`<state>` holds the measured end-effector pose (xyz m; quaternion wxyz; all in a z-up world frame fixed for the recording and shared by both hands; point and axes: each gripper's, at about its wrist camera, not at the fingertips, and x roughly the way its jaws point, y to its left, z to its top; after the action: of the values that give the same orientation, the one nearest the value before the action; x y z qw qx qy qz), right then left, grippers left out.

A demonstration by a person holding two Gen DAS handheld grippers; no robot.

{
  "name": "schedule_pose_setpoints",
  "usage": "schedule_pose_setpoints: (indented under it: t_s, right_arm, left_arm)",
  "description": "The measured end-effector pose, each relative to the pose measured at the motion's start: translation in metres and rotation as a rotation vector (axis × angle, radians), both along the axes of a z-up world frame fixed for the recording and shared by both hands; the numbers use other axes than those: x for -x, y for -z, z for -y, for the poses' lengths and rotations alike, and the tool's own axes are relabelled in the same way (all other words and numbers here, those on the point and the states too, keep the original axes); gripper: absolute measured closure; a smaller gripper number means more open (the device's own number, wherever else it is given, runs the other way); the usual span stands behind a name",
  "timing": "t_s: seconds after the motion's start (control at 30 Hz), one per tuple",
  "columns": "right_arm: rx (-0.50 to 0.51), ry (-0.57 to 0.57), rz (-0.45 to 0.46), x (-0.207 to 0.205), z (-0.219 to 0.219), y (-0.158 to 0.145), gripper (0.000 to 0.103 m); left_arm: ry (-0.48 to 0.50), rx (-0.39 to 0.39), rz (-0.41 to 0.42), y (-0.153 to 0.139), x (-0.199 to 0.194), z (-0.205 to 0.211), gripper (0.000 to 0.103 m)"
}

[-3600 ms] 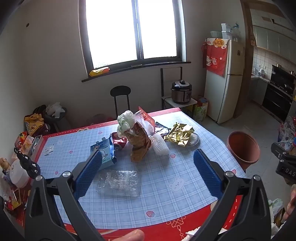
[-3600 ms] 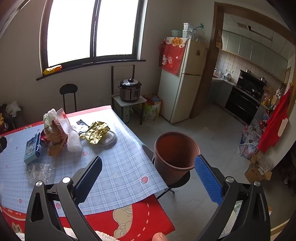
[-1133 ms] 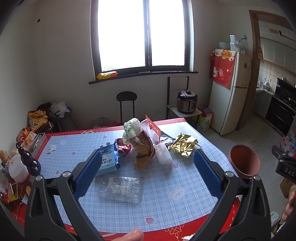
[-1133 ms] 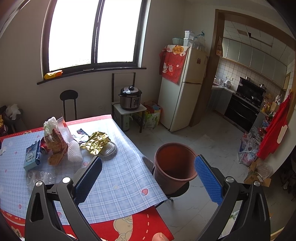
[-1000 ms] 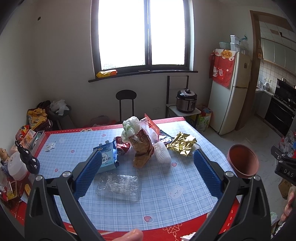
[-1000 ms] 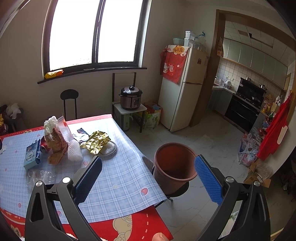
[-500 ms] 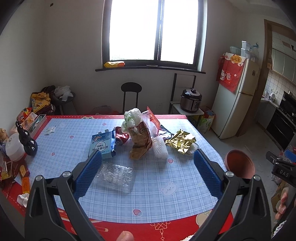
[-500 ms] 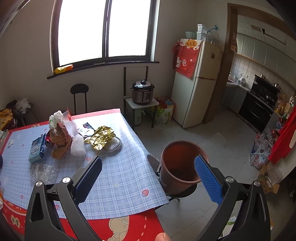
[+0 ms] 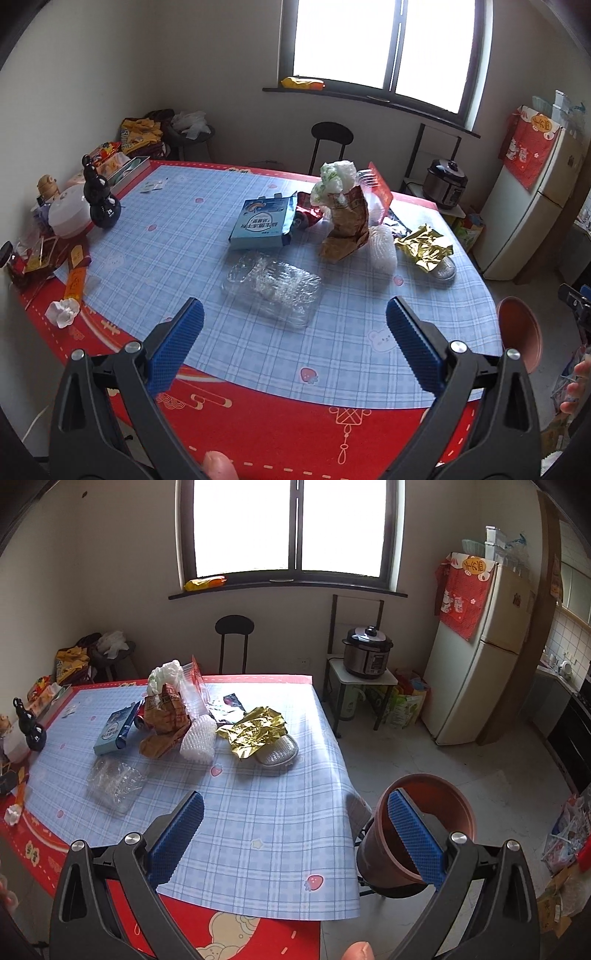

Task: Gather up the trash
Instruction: 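Move both tools toward the pile of trash on the table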

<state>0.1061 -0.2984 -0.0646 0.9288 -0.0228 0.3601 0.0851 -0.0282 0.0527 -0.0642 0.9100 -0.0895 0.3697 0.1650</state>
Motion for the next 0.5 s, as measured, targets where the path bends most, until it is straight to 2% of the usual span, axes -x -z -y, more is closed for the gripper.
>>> schedule_pose_setpoints:
  t_s: [0.07, 0.17, 0.27, 0.4, 0.5]
  right_arm:
    - [-0.037, -0.003, -0.01, -0.007, -0.01, 0.008, 0.005]
    - [-0.047, -0.033, -0.078, -0.017, -0.038, 0.019, 0.005]
    - [-0.009, -0.024, -0.052, -0.019, -0.067, 0.027, 0.005]
    - [0.002, -0.06, -0.121, -0.033, -0.1, 0.045, 0.005]
    - [-0.008, -0.055, -0.152, -0.043, -0.119, 0.055, 0.005]
  left_arm:
    - [-0.004, 0.003, -0.039, 0.013, 0.001, -0.016, 0.005]
    - [-0.026, 0.019, -0.085, 0.029, -0.003, -0.045, 0.006]
    - [-0.043, 0.027, -0.09, 0.04, -0.011, -0.072, 0.006]
    - [-0.04, 0.125, -0.126, 0.066, -0.032, -0.109, 0.007]
    - [-0.034, 0.16, -0.156, 0.084, -0.046, -0.132, 0.016]
